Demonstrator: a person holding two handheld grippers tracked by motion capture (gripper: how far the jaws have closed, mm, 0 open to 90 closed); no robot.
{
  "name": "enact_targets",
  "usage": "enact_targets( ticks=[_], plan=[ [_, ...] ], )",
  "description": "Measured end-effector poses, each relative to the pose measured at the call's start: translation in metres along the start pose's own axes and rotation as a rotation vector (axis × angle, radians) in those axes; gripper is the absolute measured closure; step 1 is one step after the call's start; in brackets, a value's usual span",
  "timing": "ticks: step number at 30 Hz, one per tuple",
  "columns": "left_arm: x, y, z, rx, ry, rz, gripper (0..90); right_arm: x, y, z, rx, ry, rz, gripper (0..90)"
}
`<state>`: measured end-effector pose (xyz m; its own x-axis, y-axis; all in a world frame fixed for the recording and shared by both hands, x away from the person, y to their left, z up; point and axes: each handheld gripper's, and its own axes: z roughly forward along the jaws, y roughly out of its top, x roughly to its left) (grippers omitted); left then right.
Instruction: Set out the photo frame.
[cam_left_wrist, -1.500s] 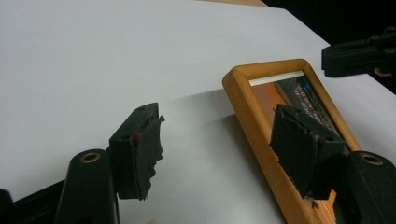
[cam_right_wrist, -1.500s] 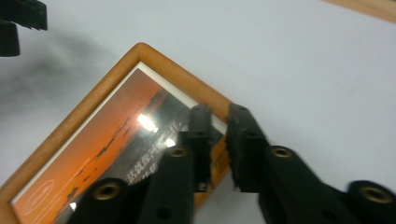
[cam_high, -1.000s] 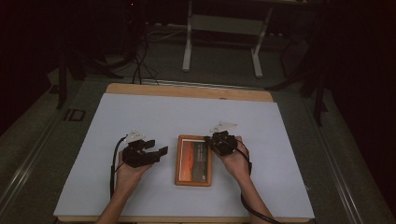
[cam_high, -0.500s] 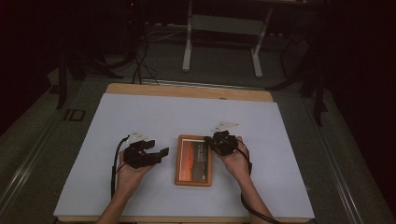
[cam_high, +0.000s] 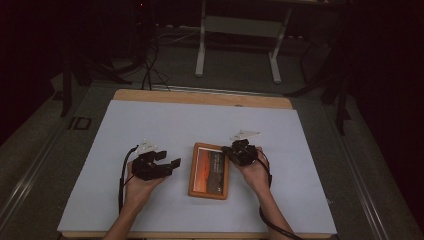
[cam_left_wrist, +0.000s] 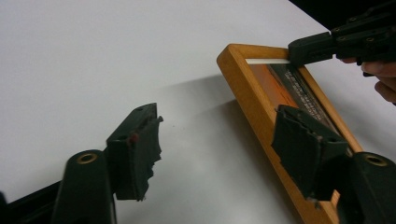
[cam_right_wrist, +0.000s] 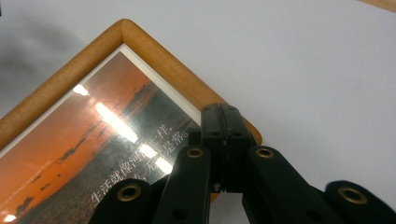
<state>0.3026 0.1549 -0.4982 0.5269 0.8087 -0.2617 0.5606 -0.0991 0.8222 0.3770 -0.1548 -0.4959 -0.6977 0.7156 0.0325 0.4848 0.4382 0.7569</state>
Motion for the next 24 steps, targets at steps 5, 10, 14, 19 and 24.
enact_targets(
  ticks=[5, 10, 14, 19, 24],
  plan=[
    [-0.003, 0.001, -0.002, -0.013, -0.03, -0.003, 38.8, -0.005, -0.003, 0.002, 0.001, -0.014, 0.019, 89.8],
    [-0.004, 0.002, -0.005, -0.024, -0.036, 0.005, 44.0, -0.01, -0.007, 0.003, 0.009, -0.02, 0.036, 89.9],
    [-0.006, 0.002, -0.004, -0.018, -0.048, 0.007, 45.0, -0.014, -0.013, 0.005, 0.02, -0.03, 0.052, 89.9],
    [-0.015, 0.004, -0.002, 0.008, -0.071, 0.037, 45.3, -0.017, -0.019, 0.008, 0.029, -0.035, 0.066, 89.9],
    [-0.022, 0.005, -0.002, 0.023, -0.09, 0.054, 45.3, -0.017, -0.019, 0.009, 0.032, -0.04, 0.058, 89.9]
  ],
)
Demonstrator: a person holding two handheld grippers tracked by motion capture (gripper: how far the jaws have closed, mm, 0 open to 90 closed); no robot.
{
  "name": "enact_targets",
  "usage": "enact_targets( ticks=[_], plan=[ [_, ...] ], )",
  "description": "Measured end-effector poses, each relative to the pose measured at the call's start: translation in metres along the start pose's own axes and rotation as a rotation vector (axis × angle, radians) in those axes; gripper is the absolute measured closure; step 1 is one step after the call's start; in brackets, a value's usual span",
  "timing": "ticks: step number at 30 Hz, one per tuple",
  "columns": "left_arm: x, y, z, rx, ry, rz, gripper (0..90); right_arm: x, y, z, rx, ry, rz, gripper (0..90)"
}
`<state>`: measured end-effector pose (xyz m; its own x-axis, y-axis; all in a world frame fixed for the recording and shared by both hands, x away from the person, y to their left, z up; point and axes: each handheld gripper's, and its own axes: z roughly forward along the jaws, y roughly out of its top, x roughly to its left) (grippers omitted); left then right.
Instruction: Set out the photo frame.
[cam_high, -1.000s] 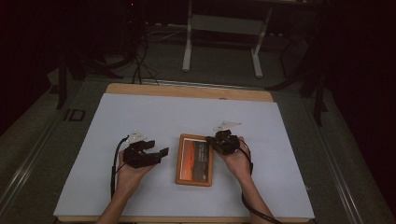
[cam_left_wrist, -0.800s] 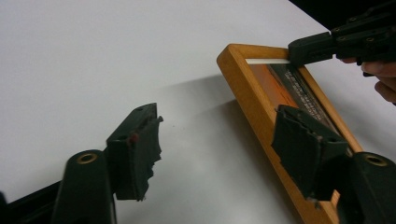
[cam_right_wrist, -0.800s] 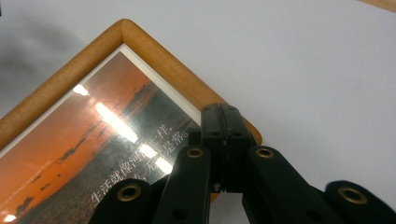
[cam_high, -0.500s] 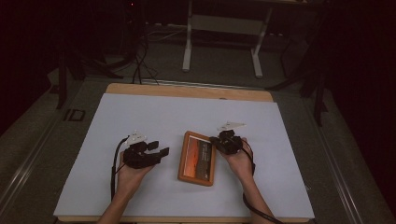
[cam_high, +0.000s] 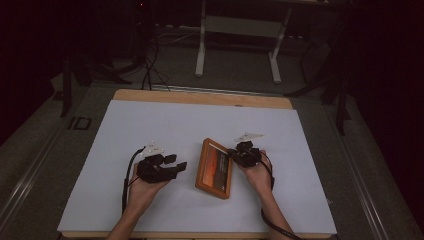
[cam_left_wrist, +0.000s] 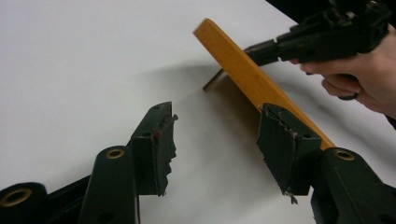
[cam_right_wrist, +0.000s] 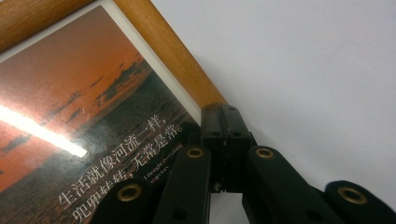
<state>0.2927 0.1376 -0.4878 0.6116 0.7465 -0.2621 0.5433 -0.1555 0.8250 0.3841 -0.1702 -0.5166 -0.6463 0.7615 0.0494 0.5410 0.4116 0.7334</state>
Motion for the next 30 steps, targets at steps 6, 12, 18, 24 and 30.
enact_targets(
  ticks=[6, 12, 18, 24, 30],
  plan=[
    [-0.009, 0.001, 0.001, 0.018, -0.029, 0.017, 43.0, 0.0, -0.001, 0.0, -0.006, 0.002, 0.006, 89.9],
    [-0.02, 0.0, 0.007, 0.049, -0.078, 0.038, 36.9, 0.0, -0.001, 0.0, -0.006, 0.004, 0.006, 89.9],
    [-0.031, -0.001, 0.013, 0.069, -0.102, 0.059, 31.3, 0.0, -0.001, 0.0, -0.01, 0.002, 0.006, 89.9],
    [-0.039, -0.003, 0.02, 0.093, -0.126, 0.048, 20.3, 0.0, -0.001, 0.0, -0.01, 0.001, 0.004, 89.9],
    [-0.047, -0.008, 0.031, 0.123, -0.132, 0.049, 16.6, 0.0, -0.001, 0.0, -0.01, 0.002, 0.004, 89.9]
  ],
)
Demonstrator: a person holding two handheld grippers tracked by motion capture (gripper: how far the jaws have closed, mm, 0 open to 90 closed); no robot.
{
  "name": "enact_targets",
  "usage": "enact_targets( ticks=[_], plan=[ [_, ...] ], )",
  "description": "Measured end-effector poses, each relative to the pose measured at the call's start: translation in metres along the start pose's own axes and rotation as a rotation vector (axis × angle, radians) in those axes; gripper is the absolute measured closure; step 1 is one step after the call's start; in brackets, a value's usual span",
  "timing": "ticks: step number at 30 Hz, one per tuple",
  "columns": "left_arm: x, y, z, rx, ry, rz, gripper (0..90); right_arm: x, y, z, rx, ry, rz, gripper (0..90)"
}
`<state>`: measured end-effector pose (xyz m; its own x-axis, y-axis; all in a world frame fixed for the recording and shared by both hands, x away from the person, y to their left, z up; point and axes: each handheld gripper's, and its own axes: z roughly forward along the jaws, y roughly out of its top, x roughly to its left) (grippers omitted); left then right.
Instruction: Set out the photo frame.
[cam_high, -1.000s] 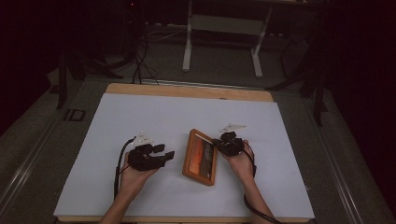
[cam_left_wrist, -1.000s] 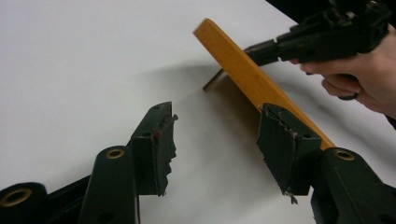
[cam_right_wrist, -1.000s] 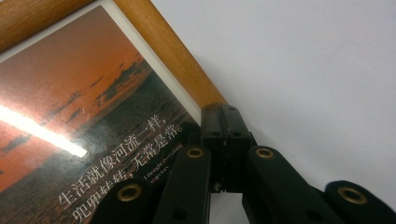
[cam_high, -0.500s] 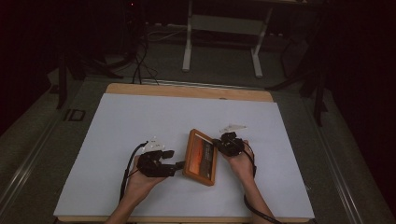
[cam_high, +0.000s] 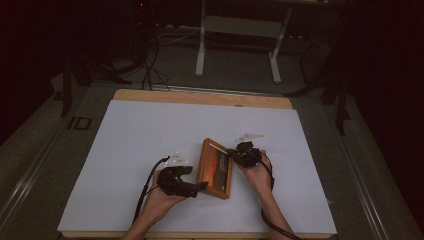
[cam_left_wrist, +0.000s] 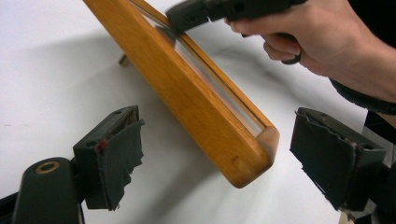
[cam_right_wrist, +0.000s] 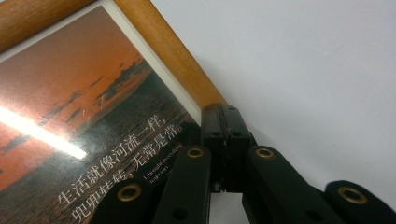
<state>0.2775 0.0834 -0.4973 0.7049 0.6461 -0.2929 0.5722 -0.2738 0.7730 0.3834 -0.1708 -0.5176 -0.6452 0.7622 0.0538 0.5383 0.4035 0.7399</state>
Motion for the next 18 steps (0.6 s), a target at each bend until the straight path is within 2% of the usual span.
enact_targets(
  ticks=[4, 8, 12, 18],
  plan=[
    [-0.001, -0.002, 0.008, 0.014, -0.01, -0.023, 16.7, 0.0, 0.0, 0.0, 0.0, 0.001, 0.0, 89.9],
    [0.0, -0.003, 0.012, 0.008, -0.045, -0.067, 17.2, 0.0, 0.0, 0.0, -0.001, 0.002, 0.001, 89.9],
    [0.002, -0.004, 0.017, 0.017, -0.062, -0.095, 17.6, 0.0, 0.0, 0.0, -0.003, 0.004, 0.004, 89.9],
    [0.002, -0.005, 0.025, 0.04, -0.098, -0.113, 21.8, 0.0, -0.001, 0.0, -0.005, 0.004, 0.003, 89.9]
  ],
)
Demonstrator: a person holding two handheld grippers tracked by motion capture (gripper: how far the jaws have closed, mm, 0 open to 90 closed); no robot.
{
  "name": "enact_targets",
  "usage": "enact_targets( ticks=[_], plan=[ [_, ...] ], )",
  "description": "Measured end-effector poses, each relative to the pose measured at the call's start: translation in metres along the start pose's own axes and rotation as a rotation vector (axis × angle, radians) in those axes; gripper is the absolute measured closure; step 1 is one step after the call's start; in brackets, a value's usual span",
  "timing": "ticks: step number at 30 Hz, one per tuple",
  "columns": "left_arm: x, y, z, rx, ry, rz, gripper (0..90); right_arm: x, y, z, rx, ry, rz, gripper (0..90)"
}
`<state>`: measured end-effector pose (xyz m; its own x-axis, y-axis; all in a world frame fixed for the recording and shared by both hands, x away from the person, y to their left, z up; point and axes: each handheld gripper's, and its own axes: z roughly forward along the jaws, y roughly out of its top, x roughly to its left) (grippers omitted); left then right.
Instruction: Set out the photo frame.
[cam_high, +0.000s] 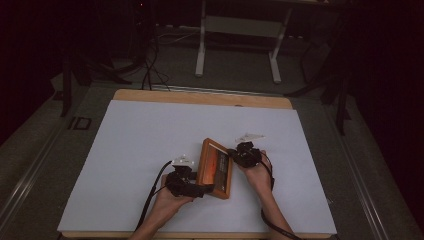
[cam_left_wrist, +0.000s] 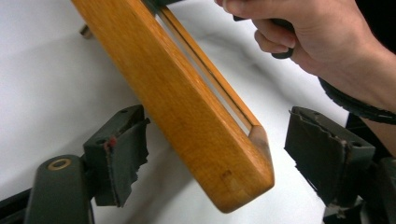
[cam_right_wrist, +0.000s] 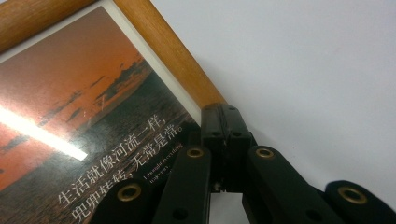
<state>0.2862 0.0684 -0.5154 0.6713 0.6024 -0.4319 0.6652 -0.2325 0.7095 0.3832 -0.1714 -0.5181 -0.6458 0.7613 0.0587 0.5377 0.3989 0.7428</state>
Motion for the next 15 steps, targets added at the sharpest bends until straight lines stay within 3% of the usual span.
enact_targets(
  ticks=[10, 15],
  plan=[
    [0.0029, 0.0012, 0.0016, -0.004, -0.035, -0.037, 43.0, -0.0005, -0.0011, -0.0001, -0.008, 0.003, 0.001, 89.9],
    [0.0038, 0.0019, 0.001, -0.002, -0.032, -0.054, 46.6, -0.0008, -0.0016, -0.0001, -0.012, 0.004, 0.002, 89.9]
  ],
)
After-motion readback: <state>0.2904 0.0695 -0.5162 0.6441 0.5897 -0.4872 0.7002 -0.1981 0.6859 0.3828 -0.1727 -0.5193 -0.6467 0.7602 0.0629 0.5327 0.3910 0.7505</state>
